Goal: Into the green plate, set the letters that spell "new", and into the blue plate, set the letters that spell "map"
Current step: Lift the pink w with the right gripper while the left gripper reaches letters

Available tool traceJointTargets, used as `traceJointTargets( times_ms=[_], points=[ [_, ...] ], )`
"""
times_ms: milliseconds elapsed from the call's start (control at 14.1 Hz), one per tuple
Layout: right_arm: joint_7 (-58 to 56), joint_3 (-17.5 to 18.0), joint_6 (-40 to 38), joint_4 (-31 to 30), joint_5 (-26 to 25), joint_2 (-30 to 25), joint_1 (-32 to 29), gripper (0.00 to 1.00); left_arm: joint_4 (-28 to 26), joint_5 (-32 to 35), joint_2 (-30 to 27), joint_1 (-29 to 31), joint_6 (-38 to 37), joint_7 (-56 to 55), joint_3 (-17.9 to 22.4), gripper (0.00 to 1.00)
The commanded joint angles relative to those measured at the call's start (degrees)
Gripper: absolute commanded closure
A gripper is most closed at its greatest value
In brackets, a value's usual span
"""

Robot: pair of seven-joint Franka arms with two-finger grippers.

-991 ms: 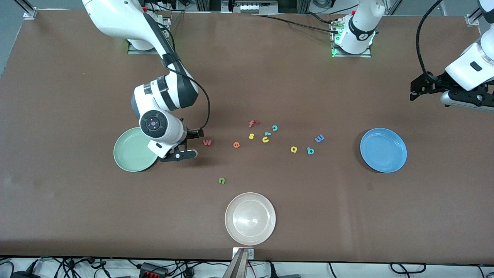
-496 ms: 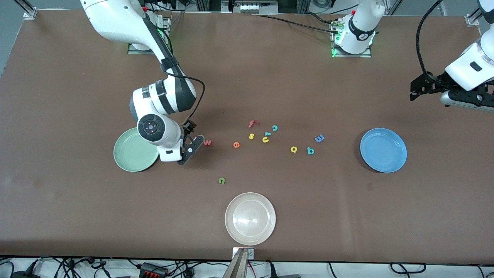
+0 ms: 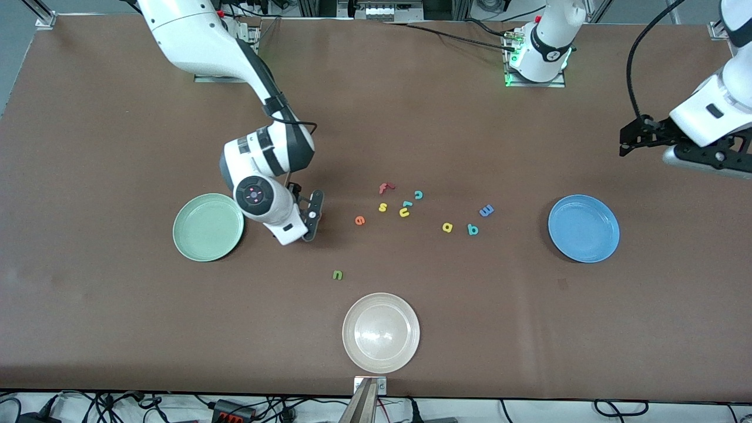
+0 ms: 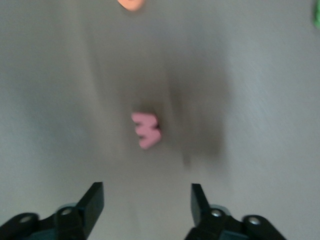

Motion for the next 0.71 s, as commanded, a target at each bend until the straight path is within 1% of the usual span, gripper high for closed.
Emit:
traceJointTargets(
  times_ms=[0,142,212,283,354,425,637],
  points=[
    [-3.6,-0.2,2.9,0.2,-0.9,1.3,1.7,0.28,0.9,-0.8,5.7,-1.4,0.4,0.3,-0.5,0.0],
    [-6.7,-0.2,5.9,0.0,-0.9,2.7,2.1,0.31,3.2,-0.6,11.8,-3.7,0.3,-0.1,-0.7,0.0],
    [-6.9,-0.2,6.5,-0.3,-0.9,2.8,2.1,0.31,3.5,-0.6,14.4,-5.0,0.7,-0.2,-0.7,0.0],
    [-6.9,-0.2,6.8,-0.5,-1.0,2.8,2.4,0.31,3.6,-0.9,16.3,-5.6,2.0,-0.4,-0.8,0.0],
    [-6.9,-0.2,7.1,-0.6,-1.0,2.9,2.7,0.31,3.5,-1.0,18.6,-6.2,5.4,-1.5,-0.9,0.0],
    [-7.0,-0.2,8.0,-0.8,-1.0,3.2,3.1,0.31,3.4,-1.6,20.4,-7.1,7.9,-3.7,-1.0,0.0],
    [-7.3,-0.2,12.8,-3.7,-1.1,3.2,3.7,0.32,3.2,-2.5,25.0,-11.6,14.7,-16.8,-1.2,0.0]
  ],
)
